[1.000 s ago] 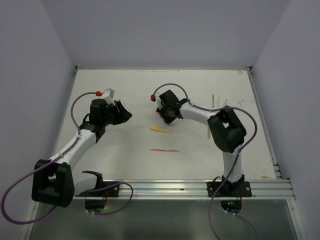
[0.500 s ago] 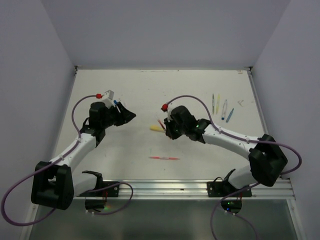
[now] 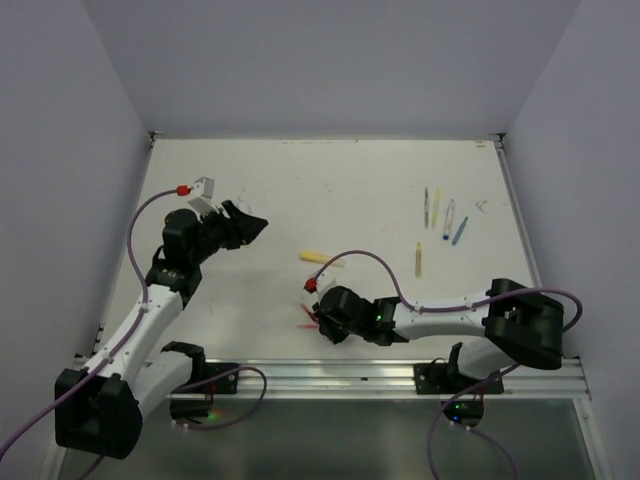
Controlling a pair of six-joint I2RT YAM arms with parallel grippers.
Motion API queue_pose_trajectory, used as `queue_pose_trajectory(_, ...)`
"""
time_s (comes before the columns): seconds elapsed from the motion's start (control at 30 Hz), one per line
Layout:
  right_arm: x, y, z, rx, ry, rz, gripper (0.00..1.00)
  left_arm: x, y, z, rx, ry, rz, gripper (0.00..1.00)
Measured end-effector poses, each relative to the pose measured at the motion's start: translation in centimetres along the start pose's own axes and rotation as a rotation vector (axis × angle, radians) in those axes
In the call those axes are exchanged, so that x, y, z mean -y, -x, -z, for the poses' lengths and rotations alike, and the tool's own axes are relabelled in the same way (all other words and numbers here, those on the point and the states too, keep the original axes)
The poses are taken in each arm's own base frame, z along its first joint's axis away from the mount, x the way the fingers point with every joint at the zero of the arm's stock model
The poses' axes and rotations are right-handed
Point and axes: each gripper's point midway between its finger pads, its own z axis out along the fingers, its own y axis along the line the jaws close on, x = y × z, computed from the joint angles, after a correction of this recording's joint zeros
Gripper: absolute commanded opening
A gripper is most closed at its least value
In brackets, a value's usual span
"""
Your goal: Open the pen caps
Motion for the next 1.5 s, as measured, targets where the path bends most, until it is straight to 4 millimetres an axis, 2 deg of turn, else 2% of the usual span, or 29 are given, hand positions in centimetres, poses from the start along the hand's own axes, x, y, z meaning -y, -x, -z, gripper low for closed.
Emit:
queue_pose_trajectory(0.3,-0.4,0.7,-1.5,0.071,-0.026,-0.024,0.0,-0.2,-0.4,0.1,-0.017,0.01,0.008,0.54)
queue_pose_trajectory(0.43,0.1,1.0,-1.1,0.081,-0.051,-0.019,0.0,-0.4,-0.7,0.0,-0.028,0.011,0.012,0.54)
queue_pose_trajectory(0.53,0.2,1.6,0.1,0.097,-0.059,-0.013,0.0,-0.4,-1.1,-0.1,-0.04,0.002,0.015,0.54)
queue_pose_trajectory(0.6,0.3,2.5,1.1,0.116,-0.066,-0.009,0.0,-0.4,-1.9,-0.1,-0.055,-0.023,0.026,0.54)
queue_pose_trajectory(0.73,-0.4,5.0,2.5,0.154,-0.066,0.0,0.0,-0.8,-4.8,-0.2,-0.13,-0.07,0.081,0.56)
queue_pose_trajectory(0.8,-0.7,6.5,3.0,0.175,-0.075,0.009,0.0,-0.9,-6.5,-0.2,-0.171,-0.085,0.113,0.58)
queue_pose_trajectory(0.93,-1.2,8.8,3.3,0.19,-0.101,0.029,0.0,0.1,-8.4,0.0,-0.218,-0.127,0.129,0.59)
queue_pose_trajectory(1.03,-1.3,9.6,3.0,0.189,-0.116,0.041,0.0,1.0,-8.7,0.1,-0.227,-0.155,0.119,0.59)
queue_pose_trajectory(1.13,-1.2,9.5,2.8,0.176,-0.127,0.053,0.0,1.4,-8.6,0.2,-0.222,-0.167,0.111,0.59)
queue_pose_trajectory(1.3,-1.1,9.4,2.6,0.159,-0.136,0.064,0.0,1.6,-8.7,0.1,-0.225,-0.17,0.115,0.58)
queue_pose_trajectory(1.5,-1.5,10.3,2.8,0.175,-0.129,0.065,0.0,1.7,-9.1,0.0,-0.234,-0.171,0.122,0.57)
